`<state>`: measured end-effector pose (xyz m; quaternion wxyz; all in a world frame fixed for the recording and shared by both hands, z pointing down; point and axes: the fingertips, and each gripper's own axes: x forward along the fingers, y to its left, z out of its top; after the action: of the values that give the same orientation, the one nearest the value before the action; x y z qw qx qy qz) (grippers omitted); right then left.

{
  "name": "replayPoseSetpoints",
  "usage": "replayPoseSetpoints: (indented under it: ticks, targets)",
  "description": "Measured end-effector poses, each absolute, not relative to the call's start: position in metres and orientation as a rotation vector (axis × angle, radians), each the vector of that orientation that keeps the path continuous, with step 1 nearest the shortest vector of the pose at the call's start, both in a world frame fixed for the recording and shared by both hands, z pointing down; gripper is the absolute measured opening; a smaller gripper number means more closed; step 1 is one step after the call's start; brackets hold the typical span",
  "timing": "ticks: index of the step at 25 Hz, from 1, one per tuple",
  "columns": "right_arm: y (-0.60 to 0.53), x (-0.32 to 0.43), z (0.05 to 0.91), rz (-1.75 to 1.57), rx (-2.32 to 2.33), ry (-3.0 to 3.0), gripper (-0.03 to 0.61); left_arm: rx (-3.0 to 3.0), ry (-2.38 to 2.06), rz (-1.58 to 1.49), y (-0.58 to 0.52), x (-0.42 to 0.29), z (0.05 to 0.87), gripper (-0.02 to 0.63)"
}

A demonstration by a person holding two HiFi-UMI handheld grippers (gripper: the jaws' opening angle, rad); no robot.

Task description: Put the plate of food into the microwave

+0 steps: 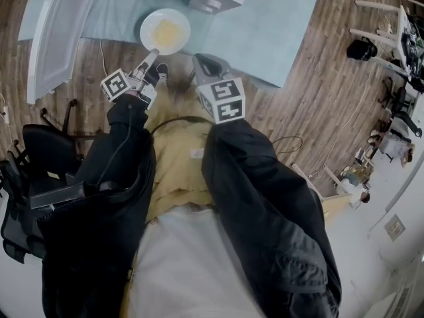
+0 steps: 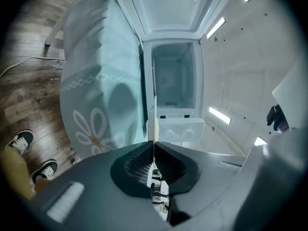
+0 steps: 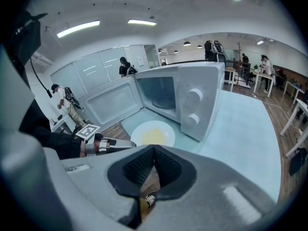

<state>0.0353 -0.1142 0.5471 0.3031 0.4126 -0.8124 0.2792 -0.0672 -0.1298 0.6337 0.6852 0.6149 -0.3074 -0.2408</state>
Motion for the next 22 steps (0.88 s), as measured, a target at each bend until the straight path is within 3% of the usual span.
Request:
replayPoseSetpoints:
  ticks: [22]
  targets:
    - [-0.189, -0.006, 0.562, 0.68, 1.108, -2.116, -0.002, 1.392, -0.771, -0.812, -0.259, -0.131, 0.618, 0.009]
